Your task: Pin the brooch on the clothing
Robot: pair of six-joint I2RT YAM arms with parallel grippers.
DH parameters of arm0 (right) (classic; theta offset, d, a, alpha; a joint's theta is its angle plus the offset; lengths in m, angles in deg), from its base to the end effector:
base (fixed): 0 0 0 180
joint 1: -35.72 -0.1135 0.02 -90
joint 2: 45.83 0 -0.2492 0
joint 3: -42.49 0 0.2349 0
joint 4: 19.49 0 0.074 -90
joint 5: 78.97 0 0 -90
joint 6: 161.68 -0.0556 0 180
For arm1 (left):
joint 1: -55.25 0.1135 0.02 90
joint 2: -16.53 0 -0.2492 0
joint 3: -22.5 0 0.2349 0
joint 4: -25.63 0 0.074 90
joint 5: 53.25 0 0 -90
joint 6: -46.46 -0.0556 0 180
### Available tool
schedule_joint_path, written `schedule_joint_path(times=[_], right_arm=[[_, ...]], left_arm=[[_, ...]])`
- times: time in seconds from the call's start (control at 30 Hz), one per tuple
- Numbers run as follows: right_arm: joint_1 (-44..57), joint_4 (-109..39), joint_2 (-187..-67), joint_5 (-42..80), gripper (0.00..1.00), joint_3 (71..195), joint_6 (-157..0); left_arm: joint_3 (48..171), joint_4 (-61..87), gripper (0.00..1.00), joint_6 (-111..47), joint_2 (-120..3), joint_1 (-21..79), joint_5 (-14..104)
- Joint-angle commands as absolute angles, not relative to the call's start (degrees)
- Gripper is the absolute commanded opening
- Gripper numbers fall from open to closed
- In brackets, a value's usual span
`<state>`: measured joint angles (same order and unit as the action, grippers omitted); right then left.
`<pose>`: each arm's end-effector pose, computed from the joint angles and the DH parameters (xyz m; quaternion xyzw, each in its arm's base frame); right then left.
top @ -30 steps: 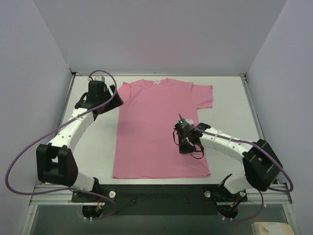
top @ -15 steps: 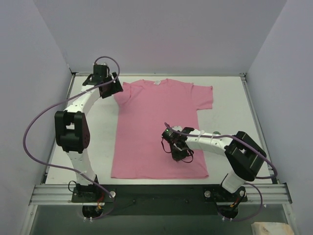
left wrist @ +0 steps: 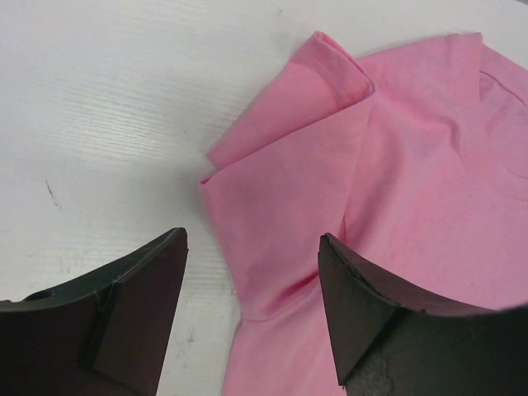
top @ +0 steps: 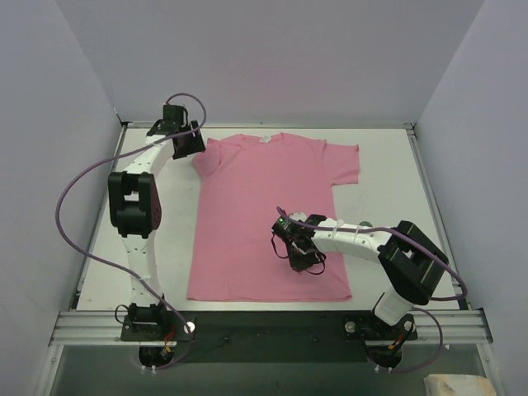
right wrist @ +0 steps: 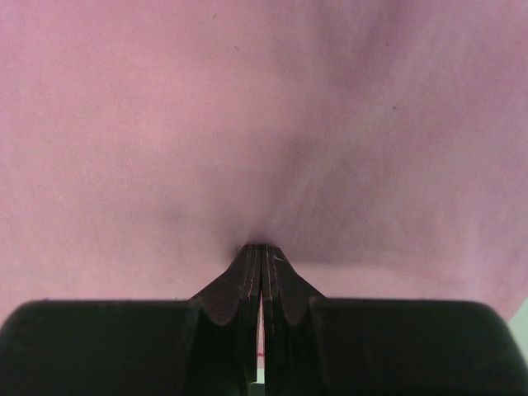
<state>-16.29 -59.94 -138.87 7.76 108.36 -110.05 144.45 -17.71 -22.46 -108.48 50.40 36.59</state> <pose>0.1819 0.2278 0.1353 -0.1109 0.9743 0.1179 0.1566 0.4852 -0.0410 0.2112 -0.1316 0.9191 -0.0821 0.3622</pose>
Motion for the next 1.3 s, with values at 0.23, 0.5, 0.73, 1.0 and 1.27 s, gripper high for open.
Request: schedule_joint_path(times=[0.23, 0.5, 0.73, 1.0, 1.27], right_arm=[[-17.5, -67.3, -142.3, 8.3, 0.0, 105.2, -110.6], [-17.5, -67.6, -143.0, 7.7, 0.0, 105.5, -111.1], [-17.5, -67.8, -142.9, 7.4, 0.0, 105.6, -111.2], [-17.5, -67.9, -143.1, 7.2, 0.0, 105.7, -111.3], [-17.5, -67.9, -143.1, 7.2, 0.0, 105.6, -111.7]], left_arm=[[145.7, -14.4, 0.7, -19.8, -113.5, 53.3, 39.8], [144.5, -11.4, 0.61, -16.5, -117.1, 54.4, 41.9], [141.2, -5.5, 0.51, -13.8, -117.9, 54.5, 44.7], [142.1, -4.7, 0.16, -13.3, -118.8, 54.6, 45.1], [138.8, -3.1, 0.0, -12.8, -112.8, 54.9, 43.5]])
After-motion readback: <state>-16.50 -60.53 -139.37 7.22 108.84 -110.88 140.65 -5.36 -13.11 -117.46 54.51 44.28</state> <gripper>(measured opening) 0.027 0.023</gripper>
